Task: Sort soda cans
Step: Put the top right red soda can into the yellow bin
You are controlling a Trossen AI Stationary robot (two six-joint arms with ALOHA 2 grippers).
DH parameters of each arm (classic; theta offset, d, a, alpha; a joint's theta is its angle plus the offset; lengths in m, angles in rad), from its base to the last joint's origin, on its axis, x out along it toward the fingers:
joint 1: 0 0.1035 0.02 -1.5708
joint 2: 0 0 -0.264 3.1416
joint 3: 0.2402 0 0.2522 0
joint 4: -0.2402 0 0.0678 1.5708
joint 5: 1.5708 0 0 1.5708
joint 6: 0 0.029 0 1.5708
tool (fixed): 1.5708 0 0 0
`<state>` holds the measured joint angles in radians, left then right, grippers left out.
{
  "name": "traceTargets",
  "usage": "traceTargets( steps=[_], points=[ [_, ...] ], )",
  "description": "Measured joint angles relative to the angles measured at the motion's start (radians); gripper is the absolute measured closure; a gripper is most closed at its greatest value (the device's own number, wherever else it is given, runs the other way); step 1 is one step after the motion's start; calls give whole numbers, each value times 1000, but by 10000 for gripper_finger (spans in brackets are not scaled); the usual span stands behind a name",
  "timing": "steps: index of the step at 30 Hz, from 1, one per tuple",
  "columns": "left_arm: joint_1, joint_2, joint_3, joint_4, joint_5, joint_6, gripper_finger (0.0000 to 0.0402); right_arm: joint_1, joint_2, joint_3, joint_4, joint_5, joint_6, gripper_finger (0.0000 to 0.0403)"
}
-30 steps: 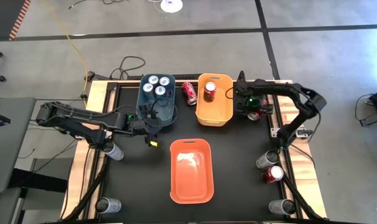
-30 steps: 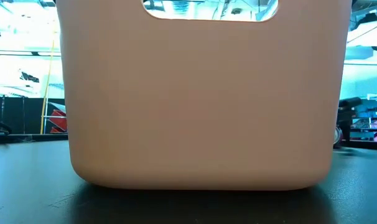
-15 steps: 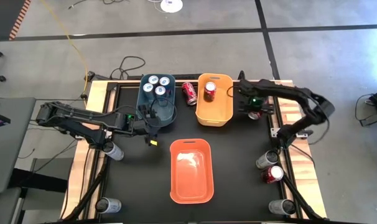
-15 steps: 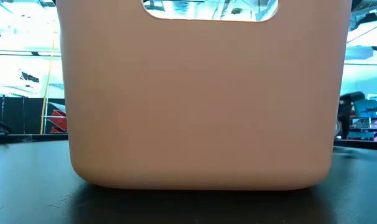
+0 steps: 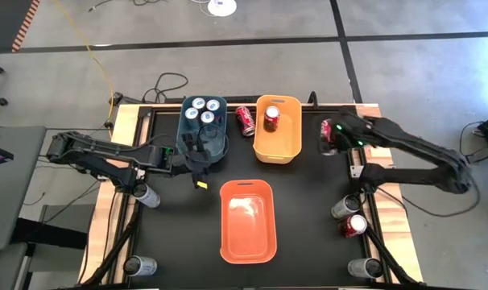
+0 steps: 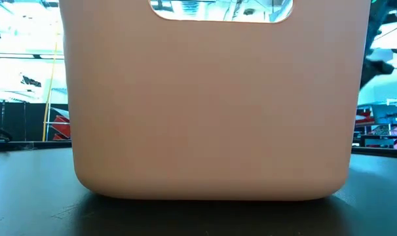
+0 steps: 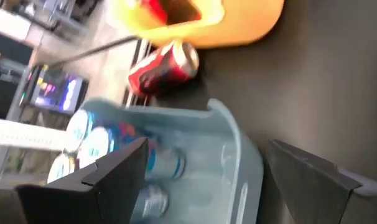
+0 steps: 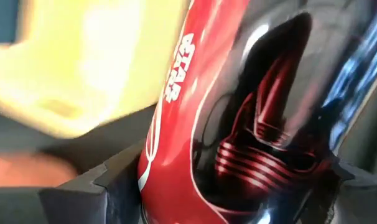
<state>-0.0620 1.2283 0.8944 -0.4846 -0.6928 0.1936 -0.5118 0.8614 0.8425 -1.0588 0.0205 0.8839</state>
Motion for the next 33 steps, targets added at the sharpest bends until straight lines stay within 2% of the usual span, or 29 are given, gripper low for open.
traceTargets(
  steps=[3,7,10,15,20,25,28,33],
  points=[
    [0,0,-10,116,64,64,77,137,-97,1,48,4,5,86],
    [0,0,-52,360,232,166,77,331,-158,2,190,67,-2,86],
    [0,0,-83,535,360,216,77,443,-155,2,292,100,-39,86],
    [0,-1,-86,721,442,206,77,572,-68,3,439,111,-119,86],
    [11,-1,-76,748,657,16,74,660,81,3,625,111,-227,86],
    [15,-1,-76,757,681,-84,50,710,224,3,763,105,-313,86],
    [34,0,-75,760,792,-149,21,715,298,3,835,69,-329,86],
    [60,31,-74,769,811,-202,5,714,419,22,977,-42,-378,86]
  ],
)
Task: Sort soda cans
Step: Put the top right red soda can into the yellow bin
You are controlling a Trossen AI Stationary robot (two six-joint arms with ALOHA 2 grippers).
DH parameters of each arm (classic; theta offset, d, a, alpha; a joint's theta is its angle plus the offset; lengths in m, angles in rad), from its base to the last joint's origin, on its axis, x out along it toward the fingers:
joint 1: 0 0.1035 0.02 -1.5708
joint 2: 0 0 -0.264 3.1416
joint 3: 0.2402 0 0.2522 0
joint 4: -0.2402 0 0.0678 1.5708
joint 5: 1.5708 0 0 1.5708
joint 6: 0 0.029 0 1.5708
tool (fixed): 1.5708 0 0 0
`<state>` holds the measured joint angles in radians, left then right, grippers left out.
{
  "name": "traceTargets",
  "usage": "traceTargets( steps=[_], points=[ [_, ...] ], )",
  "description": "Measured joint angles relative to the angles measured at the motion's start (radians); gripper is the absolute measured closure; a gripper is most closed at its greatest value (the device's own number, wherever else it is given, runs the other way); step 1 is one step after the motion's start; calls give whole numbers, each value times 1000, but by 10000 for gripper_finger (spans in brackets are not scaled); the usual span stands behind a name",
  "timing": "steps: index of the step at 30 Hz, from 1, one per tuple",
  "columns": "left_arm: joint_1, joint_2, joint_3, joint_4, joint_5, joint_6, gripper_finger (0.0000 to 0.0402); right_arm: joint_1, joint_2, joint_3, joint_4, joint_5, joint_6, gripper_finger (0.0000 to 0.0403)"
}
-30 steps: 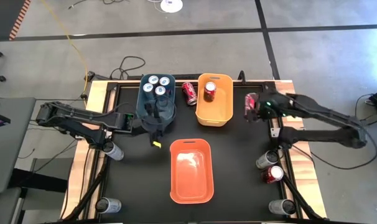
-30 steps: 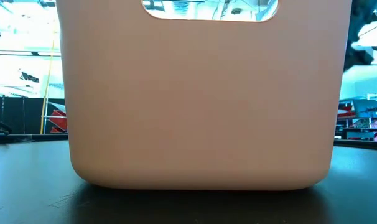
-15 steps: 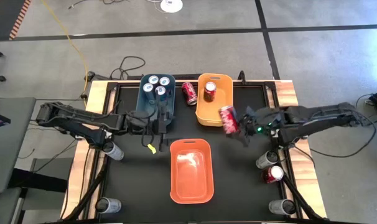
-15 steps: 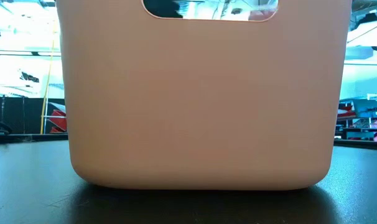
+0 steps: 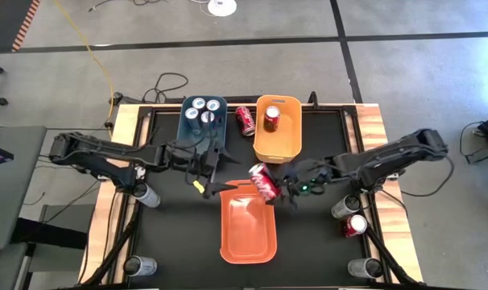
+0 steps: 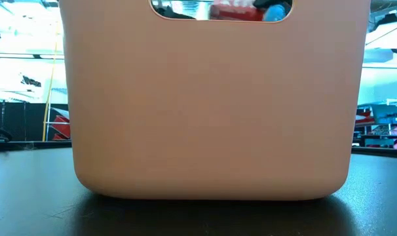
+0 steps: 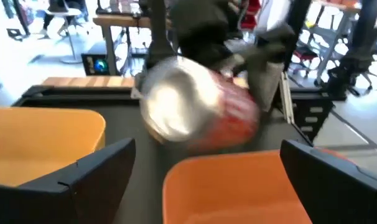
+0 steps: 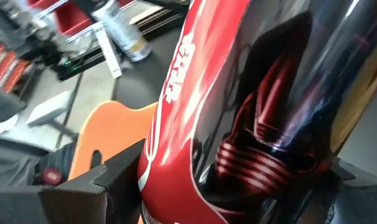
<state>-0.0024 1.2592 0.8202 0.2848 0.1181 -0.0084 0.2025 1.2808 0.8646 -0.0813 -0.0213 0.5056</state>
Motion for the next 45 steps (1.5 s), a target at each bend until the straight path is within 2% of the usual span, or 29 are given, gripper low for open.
traceTargets(
  steps=[6,13,21,35,45],
  points=[
    [10,69,61,-46,16,-16,2,1,129,106,3,-52,-87,86],
    [10,110,125,-118,142,-15,2,-3,208,176,-22,-66,-141,86],
    [10,117,168,-235,196,52,6,1,212,176,-24,-84,-167,86],
    [5,118,169,-247,221,81,13,5,210,176,25,-85,-210,86],
    [5,117,169,-271,221,100,70,6,210,176,40,-85,-223,86]
  ],
)
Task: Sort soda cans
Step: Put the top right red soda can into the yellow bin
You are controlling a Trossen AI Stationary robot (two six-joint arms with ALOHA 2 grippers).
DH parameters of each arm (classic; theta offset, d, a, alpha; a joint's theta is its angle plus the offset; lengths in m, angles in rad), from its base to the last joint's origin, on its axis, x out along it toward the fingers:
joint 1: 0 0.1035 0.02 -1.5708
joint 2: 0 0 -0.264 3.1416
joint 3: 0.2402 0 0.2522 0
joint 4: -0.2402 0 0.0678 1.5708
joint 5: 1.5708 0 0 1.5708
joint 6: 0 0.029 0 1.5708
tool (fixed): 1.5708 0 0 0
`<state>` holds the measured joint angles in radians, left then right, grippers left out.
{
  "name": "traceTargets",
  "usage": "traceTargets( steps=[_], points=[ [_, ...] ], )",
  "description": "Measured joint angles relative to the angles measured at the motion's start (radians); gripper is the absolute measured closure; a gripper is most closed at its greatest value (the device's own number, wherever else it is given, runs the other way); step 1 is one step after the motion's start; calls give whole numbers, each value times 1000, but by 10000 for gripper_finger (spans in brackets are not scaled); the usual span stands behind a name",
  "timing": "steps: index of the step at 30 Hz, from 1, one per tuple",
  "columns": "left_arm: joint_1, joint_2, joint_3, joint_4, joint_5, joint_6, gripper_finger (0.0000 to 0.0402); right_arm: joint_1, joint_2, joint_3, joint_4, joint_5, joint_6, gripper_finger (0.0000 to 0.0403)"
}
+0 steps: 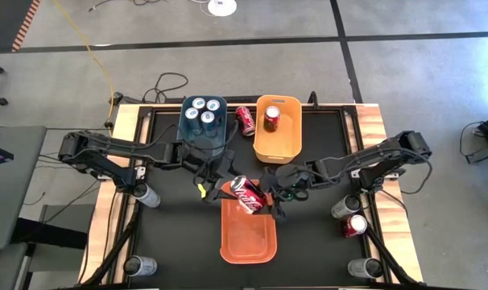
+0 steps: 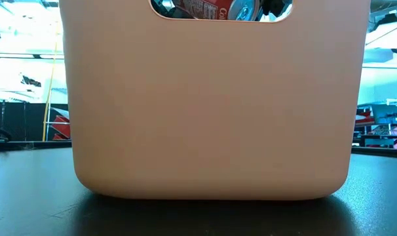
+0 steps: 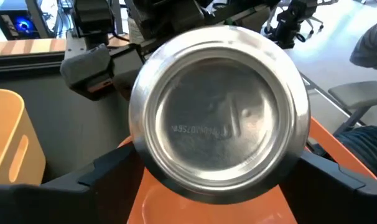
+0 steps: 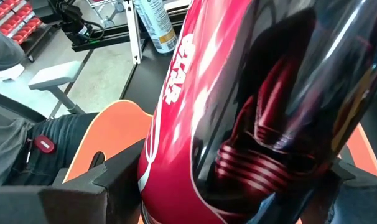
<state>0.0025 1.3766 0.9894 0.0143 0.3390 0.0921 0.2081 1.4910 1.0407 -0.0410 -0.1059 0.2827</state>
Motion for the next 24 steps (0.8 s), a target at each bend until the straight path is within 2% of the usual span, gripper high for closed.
traceTargets(
  steps=[12,20,24],
  points=[
    [-26,0,-1,61,2,29,81,2,-2,0,2,-1,-8,86],
    [-43,0,-1,117,-87,69,14,0,3,-1,-15,1,1,85],
    [-37,0,-1,108,-105,90,4,0,3,-1,-3,2,0,85]
  ],
)
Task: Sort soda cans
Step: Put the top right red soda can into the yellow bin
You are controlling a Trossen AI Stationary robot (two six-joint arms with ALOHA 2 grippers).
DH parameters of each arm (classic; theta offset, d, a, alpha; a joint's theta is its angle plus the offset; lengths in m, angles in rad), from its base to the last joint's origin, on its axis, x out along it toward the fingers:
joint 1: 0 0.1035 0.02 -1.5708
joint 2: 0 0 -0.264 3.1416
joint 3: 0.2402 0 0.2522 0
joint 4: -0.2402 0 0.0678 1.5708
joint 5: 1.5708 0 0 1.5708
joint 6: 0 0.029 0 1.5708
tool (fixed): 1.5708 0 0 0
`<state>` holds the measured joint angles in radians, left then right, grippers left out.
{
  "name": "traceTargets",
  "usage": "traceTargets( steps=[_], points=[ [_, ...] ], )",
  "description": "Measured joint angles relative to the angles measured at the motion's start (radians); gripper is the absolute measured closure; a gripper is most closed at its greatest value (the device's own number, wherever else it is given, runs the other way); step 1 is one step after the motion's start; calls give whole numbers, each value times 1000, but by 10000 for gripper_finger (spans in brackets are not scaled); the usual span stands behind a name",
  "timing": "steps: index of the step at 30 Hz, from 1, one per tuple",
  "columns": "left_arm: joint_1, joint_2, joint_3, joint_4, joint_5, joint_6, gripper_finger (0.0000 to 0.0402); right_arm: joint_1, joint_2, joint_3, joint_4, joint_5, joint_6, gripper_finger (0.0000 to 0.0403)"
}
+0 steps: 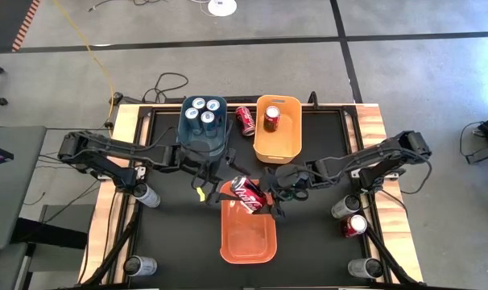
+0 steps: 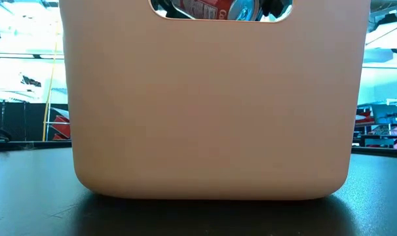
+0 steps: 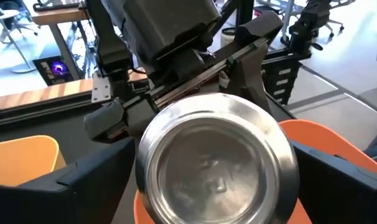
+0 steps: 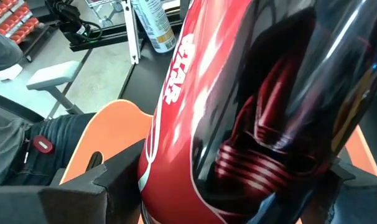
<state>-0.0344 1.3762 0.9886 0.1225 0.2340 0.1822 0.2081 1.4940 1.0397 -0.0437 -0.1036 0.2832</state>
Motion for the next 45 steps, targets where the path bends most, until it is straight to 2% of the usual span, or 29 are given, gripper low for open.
traceTargets(
  steps=[20,25,28,32,37,39,42,44,45],
  points=[
    [-7,0,0,15,6,-51,82,1,0,0,4,-8,-4,84],
    [-7,0,0,40,12,-88,83,1,-1,1,20,-12,-3,58],
    [-6,0,0,63,-5,-108,84,0,-10,1,52,29,27,34],
    [-4,0,0,87,-20,-100,85,35,-62,1,42,180,36,11],
    [-5,-2,0,129,-5,-90,85,110,-171,3,-50,379,26,6],
    [-7,-5,0,168,-8,-84,85,171,-212,-11,-56,535,11,7],
    [-8,-17,-4,254,-14,-83,85,299,-256,-82,69,902,-65,7],
    [-12,-17,-11,344,-18,-85,86,356,-275,-150,195,1058,-113,7],
    [-12,-16,-14,380,-30,-88,88,374,-282,-189,274,1102,-137,7]
  ],
)
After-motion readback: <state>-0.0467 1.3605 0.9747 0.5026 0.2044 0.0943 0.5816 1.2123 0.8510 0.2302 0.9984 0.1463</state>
